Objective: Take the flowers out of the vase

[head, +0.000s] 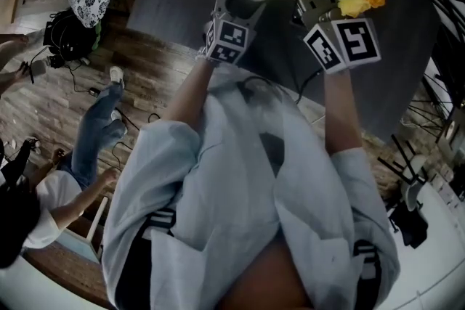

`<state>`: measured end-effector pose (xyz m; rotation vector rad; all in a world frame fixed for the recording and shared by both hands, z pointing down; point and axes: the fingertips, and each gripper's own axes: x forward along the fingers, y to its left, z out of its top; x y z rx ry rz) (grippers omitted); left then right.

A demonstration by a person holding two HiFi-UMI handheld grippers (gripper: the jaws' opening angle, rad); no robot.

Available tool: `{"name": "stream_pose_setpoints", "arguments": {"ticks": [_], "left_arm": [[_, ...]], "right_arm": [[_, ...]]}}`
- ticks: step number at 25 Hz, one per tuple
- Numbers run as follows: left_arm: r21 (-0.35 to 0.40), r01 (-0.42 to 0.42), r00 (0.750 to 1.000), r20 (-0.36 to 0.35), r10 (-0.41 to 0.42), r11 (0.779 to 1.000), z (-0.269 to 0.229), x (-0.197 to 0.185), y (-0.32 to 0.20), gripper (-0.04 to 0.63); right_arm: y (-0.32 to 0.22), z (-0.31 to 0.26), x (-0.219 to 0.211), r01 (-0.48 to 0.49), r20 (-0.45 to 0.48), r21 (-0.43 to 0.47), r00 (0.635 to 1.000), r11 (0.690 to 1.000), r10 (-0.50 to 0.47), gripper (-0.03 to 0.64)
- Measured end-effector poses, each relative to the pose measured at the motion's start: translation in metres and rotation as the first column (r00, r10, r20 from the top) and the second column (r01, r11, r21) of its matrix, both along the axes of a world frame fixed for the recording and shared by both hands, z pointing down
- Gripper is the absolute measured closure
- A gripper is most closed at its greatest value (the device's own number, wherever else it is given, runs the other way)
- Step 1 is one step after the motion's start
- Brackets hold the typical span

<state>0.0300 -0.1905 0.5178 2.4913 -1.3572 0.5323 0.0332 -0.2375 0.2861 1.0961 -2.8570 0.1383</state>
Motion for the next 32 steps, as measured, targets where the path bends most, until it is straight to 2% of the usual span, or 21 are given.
{"name": "stream_pose_setpoints", "arguments": {"ticks": [11,21,27,32], "left_arm": [[-0.006,-0.007,1.0,0.005,0.007,1.0,0.003,-0.002,0.0,0.353],[-0.009,-0.008,1.0,0.007,0.008,1.0,0.002,-0.004,0.001,0.354],[-0.012,-0.009,1.0,0.01,0.009,1.0,0.003,-0.003,-0.001,0.354],[-0.013,-0.003,1.0,0.007,0.004,1.0,0.001,-0.005,0.002,0.356]], "right_arm": [[0.004,-0.063,0.018,-0.034,0.094,0.048,0.995,0.998,0.029,0.512],[0.005,-0.118,0.057,-0.097,0.192,0.062,0.978,0.993,0.084,0.512],[0.0,-0.103,0.095,-0.166,0.141,-0.016,0.976,0.986,0.167,0.512],[0.006,-0.055,0.117,-0.219,0.077,-0.151,0.97,0.964,0.232,0.512]]}}
